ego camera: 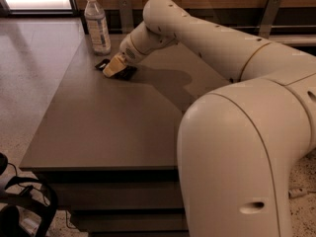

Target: Move rxbar chocolate near blue plastic bottle

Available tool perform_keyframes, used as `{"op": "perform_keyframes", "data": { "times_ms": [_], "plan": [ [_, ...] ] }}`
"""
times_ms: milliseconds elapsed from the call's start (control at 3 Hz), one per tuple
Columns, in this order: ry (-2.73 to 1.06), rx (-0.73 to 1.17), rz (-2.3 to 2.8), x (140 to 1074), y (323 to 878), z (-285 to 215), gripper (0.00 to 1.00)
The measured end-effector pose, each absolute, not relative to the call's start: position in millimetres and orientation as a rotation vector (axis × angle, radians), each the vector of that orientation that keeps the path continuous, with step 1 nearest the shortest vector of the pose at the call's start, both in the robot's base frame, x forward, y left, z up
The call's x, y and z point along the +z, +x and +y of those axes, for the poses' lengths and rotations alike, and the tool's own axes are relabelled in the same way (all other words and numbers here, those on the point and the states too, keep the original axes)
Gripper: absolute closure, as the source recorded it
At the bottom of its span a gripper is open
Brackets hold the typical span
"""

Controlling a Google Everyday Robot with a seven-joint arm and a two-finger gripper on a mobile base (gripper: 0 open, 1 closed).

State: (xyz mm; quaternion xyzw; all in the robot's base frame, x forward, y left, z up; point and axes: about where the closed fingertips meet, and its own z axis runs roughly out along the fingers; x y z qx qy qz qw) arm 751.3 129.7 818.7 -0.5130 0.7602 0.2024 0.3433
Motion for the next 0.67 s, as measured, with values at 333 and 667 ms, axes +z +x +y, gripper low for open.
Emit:
{"op": "perform_keyframes", "data": {
  "times_ms": [333,667],
  "plan": [
    [-1.336,0.529,1.977,817.0,750.8,131.4,0.00],
    [-1.336,0.529,1.977,816.9,750.8,131.5,0.00]
  ]
}}
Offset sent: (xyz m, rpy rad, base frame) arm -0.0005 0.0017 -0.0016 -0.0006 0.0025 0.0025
